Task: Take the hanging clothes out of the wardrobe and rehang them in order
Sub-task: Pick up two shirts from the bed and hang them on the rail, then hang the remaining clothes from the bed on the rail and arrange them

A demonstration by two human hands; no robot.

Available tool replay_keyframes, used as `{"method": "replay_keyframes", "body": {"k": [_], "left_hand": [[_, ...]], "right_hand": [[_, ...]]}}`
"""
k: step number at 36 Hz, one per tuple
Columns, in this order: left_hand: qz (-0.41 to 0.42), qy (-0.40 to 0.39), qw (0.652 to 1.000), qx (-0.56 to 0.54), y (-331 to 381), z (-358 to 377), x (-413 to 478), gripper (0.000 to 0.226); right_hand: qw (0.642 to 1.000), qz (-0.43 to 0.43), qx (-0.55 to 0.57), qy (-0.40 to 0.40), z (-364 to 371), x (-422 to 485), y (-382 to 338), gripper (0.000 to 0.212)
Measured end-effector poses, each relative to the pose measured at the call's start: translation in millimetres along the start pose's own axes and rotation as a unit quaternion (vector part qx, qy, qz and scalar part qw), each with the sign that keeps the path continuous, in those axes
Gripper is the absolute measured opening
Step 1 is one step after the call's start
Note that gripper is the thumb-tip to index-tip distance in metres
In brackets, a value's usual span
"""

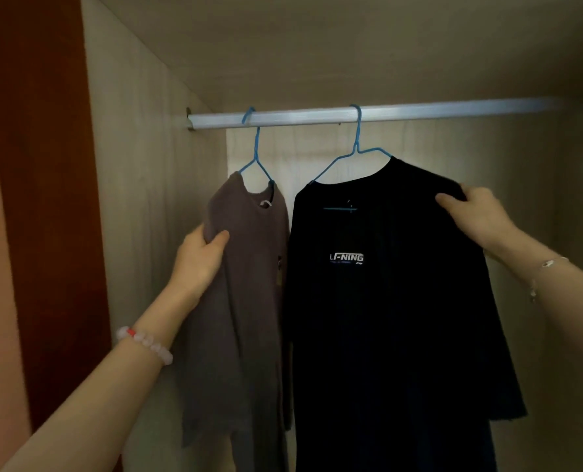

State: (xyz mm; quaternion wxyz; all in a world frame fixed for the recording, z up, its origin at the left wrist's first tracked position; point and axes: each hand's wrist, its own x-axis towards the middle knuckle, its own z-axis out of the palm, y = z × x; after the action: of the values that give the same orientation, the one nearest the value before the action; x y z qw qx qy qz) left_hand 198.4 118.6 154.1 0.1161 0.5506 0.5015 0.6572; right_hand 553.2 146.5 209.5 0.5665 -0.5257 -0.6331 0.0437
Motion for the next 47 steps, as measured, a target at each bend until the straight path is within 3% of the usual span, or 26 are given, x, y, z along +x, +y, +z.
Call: {"method": "replay_keyframes", "body": {"k": [2, 6, 11, 15, 17, 20, 23, 27, 31, 38, 41, 43, 47], "left_hand": [[-0.017, -0.008, 0.999, -0.028, -16.7, -0.3, -17.9, 0.028], [-0.043, -0.011, 0.998, -0.051, -56.1, 0.1, -60.6, 0.034], [-0.117, -0.023, 0.991, -0.066, -111.3, 5.6, -134.6, 0.032], [-0.196, -0.107, 0.973, -0.063, -159.9, 0.5, -202.3, 0.024], [-0.245, -0.15, 0.957, -0.046, -182.3, -7.9, -237.7, 0.031], [-0.316, -0.19, 0.929, 0.005, -212.9, -25.0, -295.4, 0.032], [-0.423, -0.209, 0.882, 0.001, -241.0, -50.5, -360.1, 0.026], [-0.541, -0.148, 0.828, -0.01, -267.4, -101.7, -446.1, 0.03], [-0.592, -0.05, 0.802, 0.063, -273.4, -151.2, -517.2, 0.032], [-0.688, 0.109, 0.708, 0.111, -252.9, -206.1, -612.2, 0.018], [-0.741, 0.168, 0.643, 0.095, -248.3, -218.8, -662.6, 0.015], [-0.76, 0.253, 0.593, 0.081, -241.7, -225.2, -686.0, 0.017], [-0.78, 0.378, 0.499, 0.005, -229.8, -235.3, -719.4, 0.023]], "right_hand": [[0.996, 0.03, 0.083, -0.009, 2.4, -18.4, 5.7, 0.02], [0.978, 0.097, 0.177, -0.057, 15.2, -63.6, 32.3, 0.044], [0.962, 0.192, 0.179, -0.073, 56.7, -142.6, 93.5, 0.048], [0.926, 0.286, 0.184, -0.166, 92.1, -219.5, 148.0, 0.066], [0.905, 0.328, 0.163, -0.218, 108.2, -255.9, 169.5, 0.071], [0.859, 0.391, 0.14, -0.3, 133.5, -314.3, 192.2, 0.026], [0.802, 0.45, 0.091, -0.382, 160.1, -381.8, 211.5, 0.022], [0.725, 0.49, 0.03, -0.483, 193.0, -468.0, 205.1, 0.01], [0.666, 0.444, 0.007, -0.6, 224.2, -538.0, 190.9, 0.013], [0.567, 0.38, -0.04, -0.73, 275.3, -608.9, 145.3, 0.012], [0.534, 0.313, -0.063, -0.783, 299.9, -626.7, 117.8, 0.016], [0.514, 0.262, -0.063, -0.814, 320.2, -637.2, 93.6, 0.015], [0.498, 0.183, -0.048, -0.846, 362.2, -655.4, 35.9, 0.015]]}}
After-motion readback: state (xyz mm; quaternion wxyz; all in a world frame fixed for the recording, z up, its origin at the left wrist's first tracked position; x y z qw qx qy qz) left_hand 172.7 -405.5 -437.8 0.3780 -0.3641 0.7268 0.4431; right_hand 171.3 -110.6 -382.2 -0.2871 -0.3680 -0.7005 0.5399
